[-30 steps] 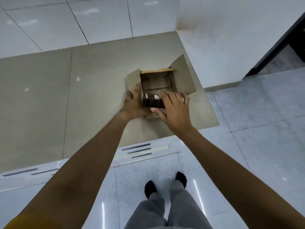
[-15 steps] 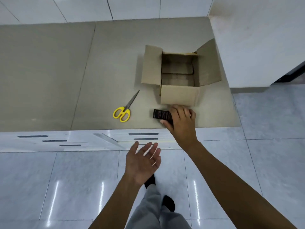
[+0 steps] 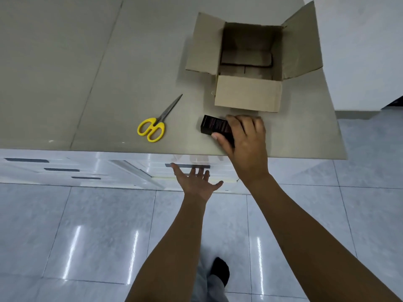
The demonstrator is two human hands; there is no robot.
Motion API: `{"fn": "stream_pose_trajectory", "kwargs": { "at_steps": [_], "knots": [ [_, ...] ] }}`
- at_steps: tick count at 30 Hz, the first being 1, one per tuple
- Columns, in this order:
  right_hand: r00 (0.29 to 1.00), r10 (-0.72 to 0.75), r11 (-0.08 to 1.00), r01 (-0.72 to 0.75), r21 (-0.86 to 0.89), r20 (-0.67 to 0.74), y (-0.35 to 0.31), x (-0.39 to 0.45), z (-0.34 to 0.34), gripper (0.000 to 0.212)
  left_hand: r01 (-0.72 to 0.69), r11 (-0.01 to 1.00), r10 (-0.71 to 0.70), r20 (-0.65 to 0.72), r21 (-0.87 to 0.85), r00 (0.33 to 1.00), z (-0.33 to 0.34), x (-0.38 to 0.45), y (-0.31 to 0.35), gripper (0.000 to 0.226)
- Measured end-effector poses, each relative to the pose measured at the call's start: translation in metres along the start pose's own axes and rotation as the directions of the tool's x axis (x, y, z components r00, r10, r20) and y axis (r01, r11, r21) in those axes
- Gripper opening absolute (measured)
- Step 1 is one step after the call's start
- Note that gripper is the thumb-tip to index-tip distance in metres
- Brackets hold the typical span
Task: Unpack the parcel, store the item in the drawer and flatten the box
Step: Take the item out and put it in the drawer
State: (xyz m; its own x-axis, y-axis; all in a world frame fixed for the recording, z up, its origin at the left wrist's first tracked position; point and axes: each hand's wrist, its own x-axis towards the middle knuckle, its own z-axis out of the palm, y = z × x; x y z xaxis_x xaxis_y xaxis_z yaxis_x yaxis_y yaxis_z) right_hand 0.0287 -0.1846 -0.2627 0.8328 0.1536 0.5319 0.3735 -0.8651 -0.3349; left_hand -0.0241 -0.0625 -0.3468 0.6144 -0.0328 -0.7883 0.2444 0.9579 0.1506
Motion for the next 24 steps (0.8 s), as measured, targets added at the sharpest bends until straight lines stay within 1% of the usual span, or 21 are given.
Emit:
{"fn": "stream_pose_trajectory", "kwargs": {
  "at_steps": [4, 6, 7, 10, 11, 16, 21, 24],
  "knots": [
    [1.000, 0.004, 1.000, -0.003, -0.019, 0.021, -0.002, 0.002, -0.004, 0.048, -0.010, 0.999, 0.009, 0.023, 0.045, 1.000, -0.001, -0.008, 0.001, 0.129],
    [0.999, 0.012, 1.000, -0.012, -0.018, 0.034, -0.003, 0.001, -0.004, 0.049, -0.024, 0.998, 0.022, 0.031, 0.058, 0.999, -0.002, -0.008, 0.001, 0.132],
    [0.999, 0.019, 1.000, -0.018, -0.017, 0.043, -0.004, 0.001, -0.005, 0.050, -0.033, 0.997, 0.031, 0.023, 0.064, 0.999, -0.004, -0.007, 0.002, 0.129],
    [0.997, 0.032, 0.999, -0.032, -0.009, 0.065, -0.004, 0.000, -0.004, 0.051, -0.057, 0.993, 0.061, -0.031, 0.104, 0.998, -0.013, -0.002, 0.003, 0.107],
    [0.997, 0.034, 0.999, -0.034, -0.008, 0.068, -0.005, -0.001, -0.004, 0.051, -0.060, 0.991, 0.066, -0.048, 0.121, 0.997, -0.017, -0.001, 0.003, 0.104],
    [0.996, 0.038, 0.999, -0.040, 0.023, 0.081, -0.005, 0.000, -0.005, 0.050, -0.011, 0.991, 0.022, -0.080, 0.132, 0.997, -0.038, -0.013, -0.001, 0.101],
    [0.996, -0.002, 1.000, 0.001, 0.014, 0.090, -0.005, -0.006, -0.008, 0.045, 0.053, 0.993, -0.043, -0.099, 0.105, 0.994, -0.070, -0.031, -0.009, 0.088],
    [0.995, 0.007, 1.000, -0.009, 0.017, 0.103, -0.007, -0.007, -0.012, 0.044, 0.084, 0.992, -0.072, -0.115, 0.096, 0.991, -0.087, -0.041, -0.016, 0.089]
  ]
}}
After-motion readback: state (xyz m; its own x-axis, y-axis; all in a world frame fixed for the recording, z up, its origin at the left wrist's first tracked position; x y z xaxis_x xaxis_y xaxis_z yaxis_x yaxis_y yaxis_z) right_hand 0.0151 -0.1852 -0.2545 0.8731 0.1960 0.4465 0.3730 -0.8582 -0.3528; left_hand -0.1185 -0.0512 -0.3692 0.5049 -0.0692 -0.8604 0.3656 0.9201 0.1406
